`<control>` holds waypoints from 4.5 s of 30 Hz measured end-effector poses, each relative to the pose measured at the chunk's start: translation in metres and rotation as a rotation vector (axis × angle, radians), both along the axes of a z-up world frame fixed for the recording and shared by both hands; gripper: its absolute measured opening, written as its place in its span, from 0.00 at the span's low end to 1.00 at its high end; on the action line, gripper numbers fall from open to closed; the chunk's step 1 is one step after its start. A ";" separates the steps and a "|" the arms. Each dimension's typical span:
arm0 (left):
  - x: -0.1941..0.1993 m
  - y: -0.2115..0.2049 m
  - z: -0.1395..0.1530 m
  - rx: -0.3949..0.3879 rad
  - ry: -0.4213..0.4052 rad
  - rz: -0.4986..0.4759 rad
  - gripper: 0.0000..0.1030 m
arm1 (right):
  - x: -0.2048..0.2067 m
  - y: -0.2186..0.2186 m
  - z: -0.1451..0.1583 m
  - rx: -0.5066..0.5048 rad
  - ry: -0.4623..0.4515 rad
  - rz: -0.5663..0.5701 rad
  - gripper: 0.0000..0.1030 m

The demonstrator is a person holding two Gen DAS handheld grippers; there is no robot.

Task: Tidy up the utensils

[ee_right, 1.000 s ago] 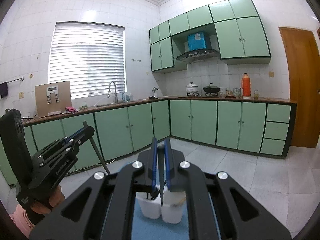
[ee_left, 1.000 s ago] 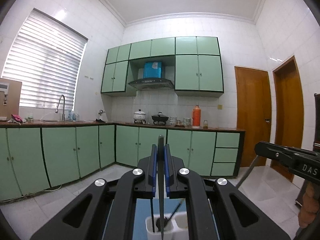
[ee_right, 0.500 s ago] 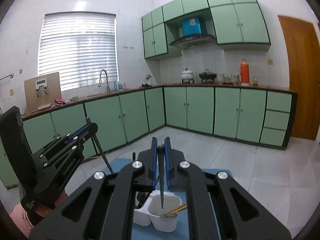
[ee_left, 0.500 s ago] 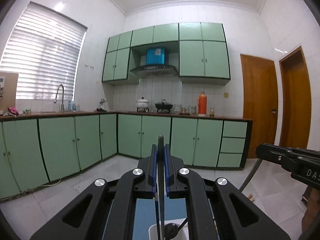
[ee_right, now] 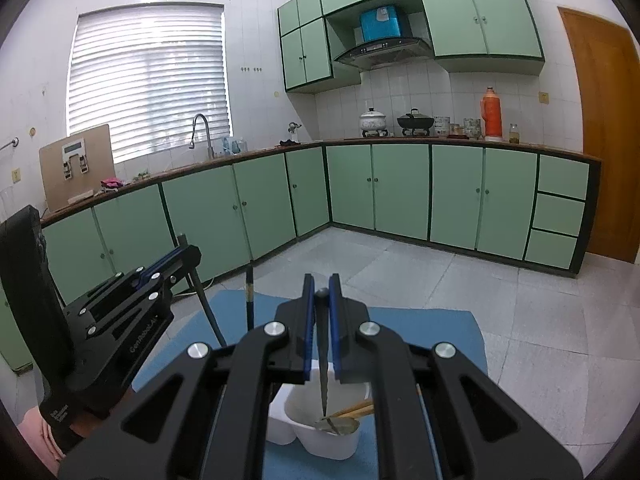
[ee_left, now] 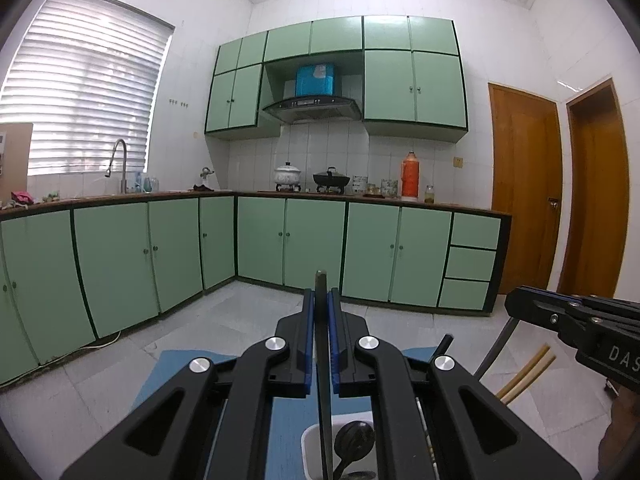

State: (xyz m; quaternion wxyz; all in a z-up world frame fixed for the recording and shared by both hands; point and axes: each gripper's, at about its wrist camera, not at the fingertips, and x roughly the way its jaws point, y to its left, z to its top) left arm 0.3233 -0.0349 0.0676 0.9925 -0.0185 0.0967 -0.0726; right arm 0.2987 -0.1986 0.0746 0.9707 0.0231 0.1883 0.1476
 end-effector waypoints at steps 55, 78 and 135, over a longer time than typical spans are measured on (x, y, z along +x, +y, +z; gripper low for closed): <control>-0.071 0.031 -0.048 -0.036 0.095 0.022 0.88 | -0.102 -0.028 -0.032 0.016 -0.106 -0.110 0.87; -0.163 0.028 -0.041 -0.001 0.227 0.044 0.94 | -0.158 -0.017 -0.052 -0.028 0.120 -0.090 0.94; -0.191 0.011 -0.010 0.036 0.247 0.019 0.94 | -0.175 -0.015 -0.032 -0.057 0.159 -0.069 0.94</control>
